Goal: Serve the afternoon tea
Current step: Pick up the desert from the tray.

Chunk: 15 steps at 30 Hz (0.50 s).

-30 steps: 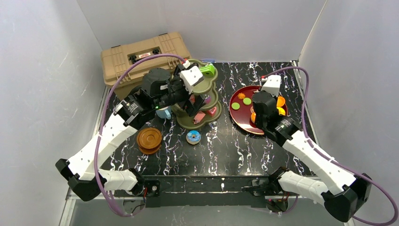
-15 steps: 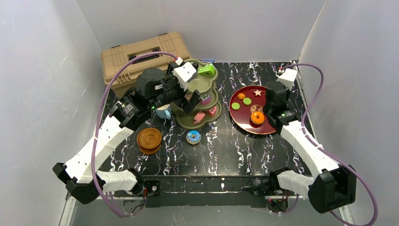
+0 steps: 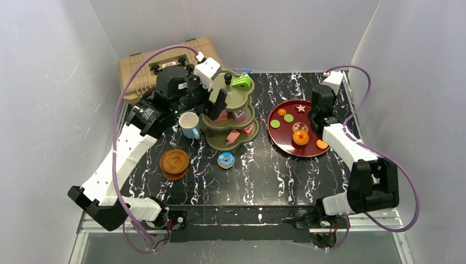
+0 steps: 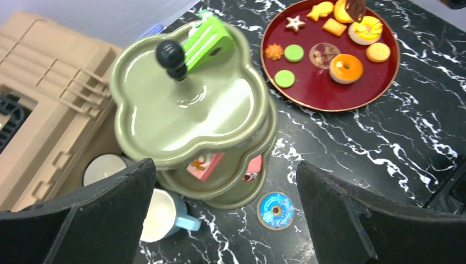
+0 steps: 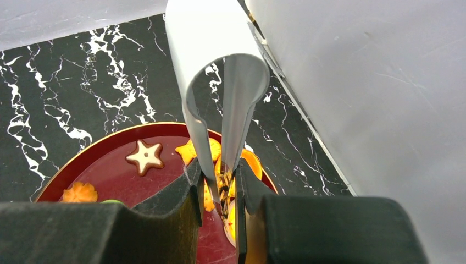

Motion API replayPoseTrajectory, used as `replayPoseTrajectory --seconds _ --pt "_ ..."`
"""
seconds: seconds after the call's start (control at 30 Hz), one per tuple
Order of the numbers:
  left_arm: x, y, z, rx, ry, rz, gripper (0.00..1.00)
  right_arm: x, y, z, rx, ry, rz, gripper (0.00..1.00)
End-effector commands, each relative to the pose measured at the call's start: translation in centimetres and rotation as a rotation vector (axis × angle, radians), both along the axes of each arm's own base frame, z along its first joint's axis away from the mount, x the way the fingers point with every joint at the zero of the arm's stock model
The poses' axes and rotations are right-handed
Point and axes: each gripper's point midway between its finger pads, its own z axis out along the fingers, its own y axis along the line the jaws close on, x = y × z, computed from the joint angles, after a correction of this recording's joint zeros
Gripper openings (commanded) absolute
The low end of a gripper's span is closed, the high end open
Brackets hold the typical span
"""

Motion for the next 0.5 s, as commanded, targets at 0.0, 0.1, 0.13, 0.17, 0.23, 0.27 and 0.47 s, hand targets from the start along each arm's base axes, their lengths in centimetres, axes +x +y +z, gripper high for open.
replayPoseTrajectory --seconds 0.0,0.1,0.13,0.17,0.23,0.27,0.47 --pt "0.2 2.7 0.1 0.021 0.034 0.067 0.98 2.8 -0.3 4.9 0.025 -0.168 0.006 0.12" --pt "0.4 4.0 -0.6 0.035 0.055 0.096 0.98 3.1 -1.4 4.6 0.036 -0.166 -0.018 0.14" --pt "0.5 4.4 -0.8 0.035 0.061 0.104 0.98 3.3 -1.9 4.4 0.042 -0.167 -0.025 0.15" --pt "0.6 4.7 -0.9 0.032 0.067 0.110 0.98 3.4 -2.3 4.2 0.048 -0.166 -0.031 0.16" --pt "0.6 5.1 -1.0 0.029 0.070 0.113 0.98 3.6 -3.3 4.1 0.061 -0.170 -0.050 0.17" --pt "0.6 5.3 -1.0 0.028 0.071 0.115 0.98 3.7 -3.7 4.0 0.067 -0.171 -0.057 0.19" --pt "1.0 6.0 -0.8 0.020 0.067 0.122 0.98 3.9 -5.8 3.9 0.079 -0.179 -0.092 0.39"
